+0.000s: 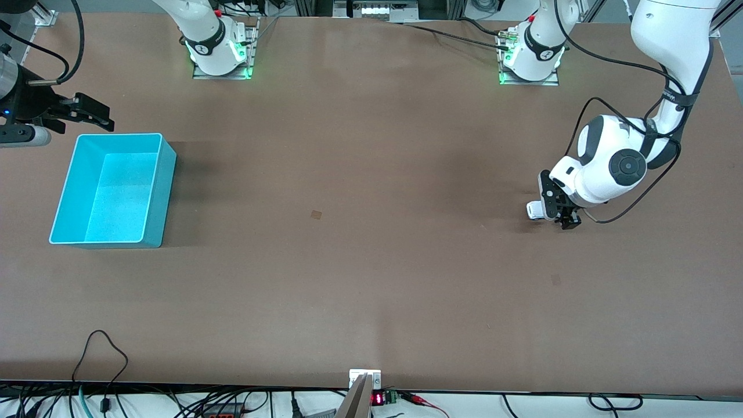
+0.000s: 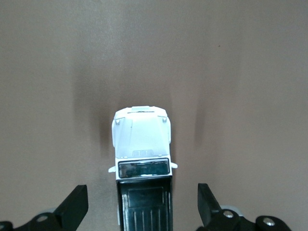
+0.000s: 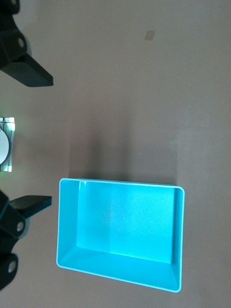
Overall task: Wind and store white jeep toy
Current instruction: 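Lower the left gripper over the jeep and close on it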
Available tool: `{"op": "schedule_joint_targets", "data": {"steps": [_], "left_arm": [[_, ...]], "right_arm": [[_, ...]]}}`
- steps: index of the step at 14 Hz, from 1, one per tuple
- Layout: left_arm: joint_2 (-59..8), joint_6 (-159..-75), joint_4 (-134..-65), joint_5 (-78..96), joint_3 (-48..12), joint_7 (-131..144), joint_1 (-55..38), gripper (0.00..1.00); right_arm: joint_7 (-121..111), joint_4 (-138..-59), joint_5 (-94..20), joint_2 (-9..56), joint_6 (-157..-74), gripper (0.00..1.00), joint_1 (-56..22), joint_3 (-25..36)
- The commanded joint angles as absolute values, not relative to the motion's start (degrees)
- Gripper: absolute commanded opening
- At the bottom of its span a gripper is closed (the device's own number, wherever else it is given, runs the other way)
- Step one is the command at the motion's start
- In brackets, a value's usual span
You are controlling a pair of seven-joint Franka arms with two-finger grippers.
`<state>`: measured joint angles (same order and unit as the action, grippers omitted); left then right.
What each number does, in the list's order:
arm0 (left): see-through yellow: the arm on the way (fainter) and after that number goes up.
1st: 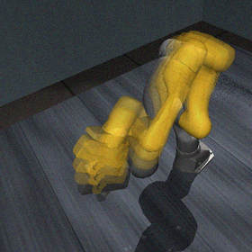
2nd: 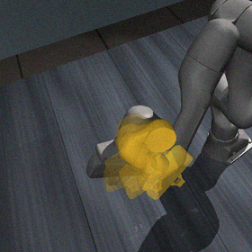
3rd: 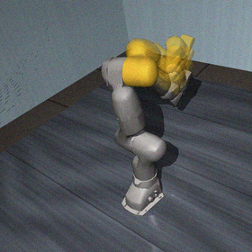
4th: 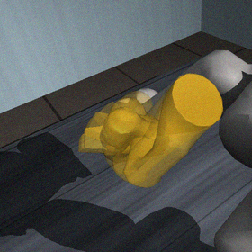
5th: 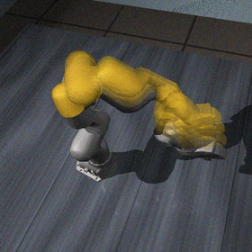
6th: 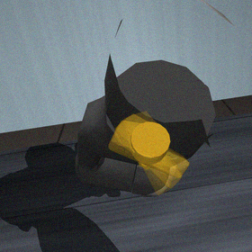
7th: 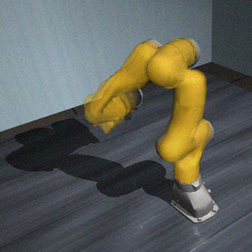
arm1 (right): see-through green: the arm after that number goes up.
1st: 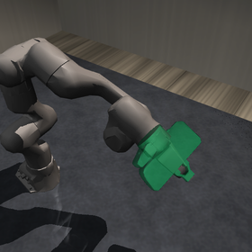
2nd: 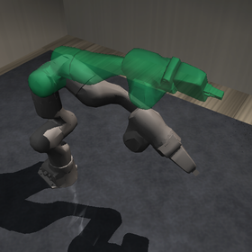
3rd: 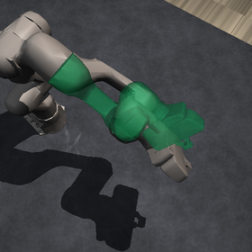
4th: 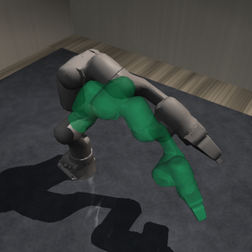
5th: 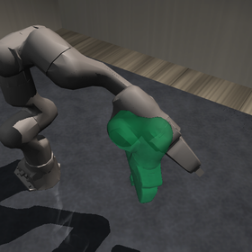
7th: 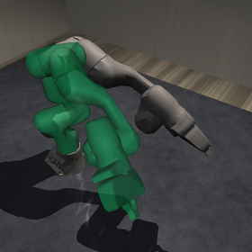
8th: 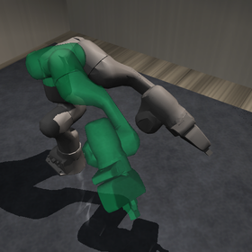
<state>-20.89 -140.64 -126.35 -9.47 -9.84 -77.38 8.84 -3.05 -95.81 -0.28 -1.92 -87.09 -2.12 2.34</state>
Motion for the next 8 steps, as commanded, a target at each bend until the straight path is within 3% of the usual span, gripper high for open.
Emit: {"op": "schedule_joint_targets", "data": {"steps": [1,5,8], "left_arm": [[-21.5,-142.2,-126.8,-10.8,-10.5,-80.1,10.6,1.0],[-21.5,-143.3,-128.5,-10.8,-10.6,-80.2,11.9,1.0],[-22.1,-144.7,-128.9,-10.8,-10.6,-82.3,12.1,0.86]], "right_arm": [[-2.7,-94.7,-1.3,-1.6,-86.1,1.0,-1.7,2.0],[-2.8,-94.7,-1.3,-1.6,-86.0,1.0,-1.7,2.0],[-2.7,-94.7,-1.3,-1.7,-86.1,1.0,-1.8,2.0]]}}
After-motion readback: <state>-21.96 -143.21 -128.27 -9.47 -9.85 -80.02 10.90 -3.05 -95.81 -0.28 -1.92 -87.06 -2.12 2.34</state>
